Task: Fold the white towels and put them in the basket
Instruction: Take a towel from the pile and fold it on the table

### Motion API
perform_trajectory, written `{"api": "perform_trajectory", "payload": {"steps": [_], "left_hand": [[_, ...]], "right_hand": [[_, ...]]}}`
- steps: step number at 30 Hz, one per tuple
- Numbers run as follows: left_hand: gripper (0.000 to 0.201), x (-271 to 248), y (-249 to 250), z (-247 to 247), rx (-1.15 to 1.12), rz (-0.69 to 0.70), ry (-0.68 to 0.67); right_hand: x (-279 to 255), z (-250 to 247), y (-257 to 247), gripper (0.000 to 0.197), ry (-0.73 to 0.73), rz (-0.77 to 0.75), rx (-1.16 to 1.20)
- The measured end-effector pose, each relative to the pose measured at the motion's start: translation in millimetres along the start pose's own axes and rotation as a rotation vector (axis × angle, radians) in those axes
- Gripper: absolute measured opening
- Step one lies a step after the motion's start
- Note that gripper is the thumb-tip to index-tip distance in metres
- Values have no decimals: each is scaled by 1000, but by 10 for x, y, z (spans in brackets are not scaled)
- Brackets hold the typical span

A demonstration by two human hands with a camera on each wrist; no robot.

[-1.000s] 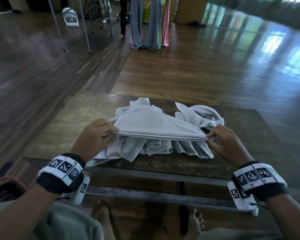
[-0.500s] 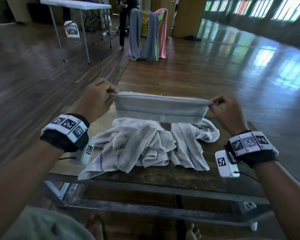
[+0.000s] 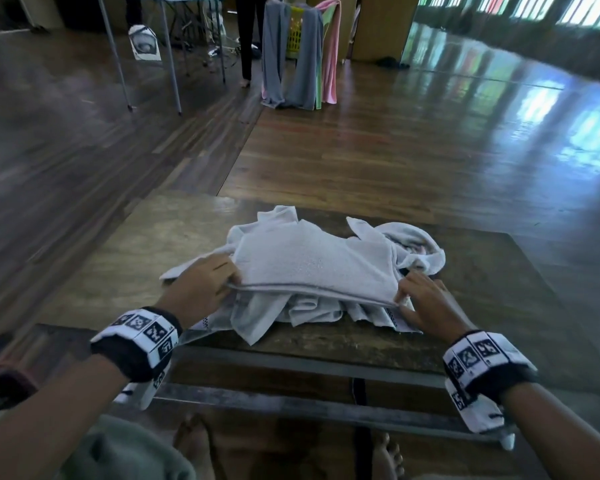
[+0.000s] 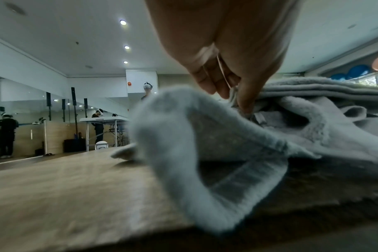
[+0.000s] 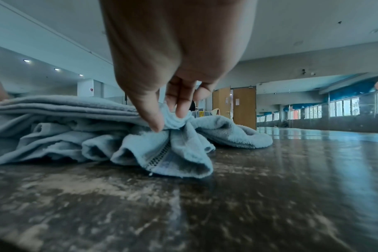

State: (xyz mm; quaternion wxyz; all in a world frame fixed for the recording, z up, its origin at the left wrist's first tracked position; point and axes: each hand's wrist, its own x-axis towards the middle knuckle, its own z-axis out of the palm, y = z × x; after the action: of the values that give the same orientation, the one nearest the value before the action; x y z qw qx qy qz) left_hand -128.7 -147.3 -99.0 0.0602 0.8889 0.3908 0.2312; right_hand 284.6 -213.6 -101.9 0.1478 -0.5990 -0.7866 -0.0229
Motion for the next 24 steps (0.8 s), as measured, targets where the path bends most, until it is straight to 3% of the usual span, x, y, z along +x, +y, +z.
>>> {"api": "perform_trajectory", "payload": {"steps": [1,5,8,12,15,19,24], "left_hand": [[7,-16,4,7,-4,1,-7],[27,-92,-13,82,-66,-82,-46],[27,-100,104,81,-38,-110,86],[20,20,317,59,41,-1,222],[21,188,438,106,47,75,176],[32,353,542,169,28,74,89],[29,405,480,221,87,99,83]], "right_hand": [[-18,5,0,30,-6,9,1],[-32,40,-40,23,-91,38,-13],[50,-3,-102,16,-112,5,-10],[200,-29,-403,24,3,-100,90],[318,49,-675,22,38,-140,94],[390,167,-866,12,43,-78,72],[395,197,-868,5,82,-10,138]]}}
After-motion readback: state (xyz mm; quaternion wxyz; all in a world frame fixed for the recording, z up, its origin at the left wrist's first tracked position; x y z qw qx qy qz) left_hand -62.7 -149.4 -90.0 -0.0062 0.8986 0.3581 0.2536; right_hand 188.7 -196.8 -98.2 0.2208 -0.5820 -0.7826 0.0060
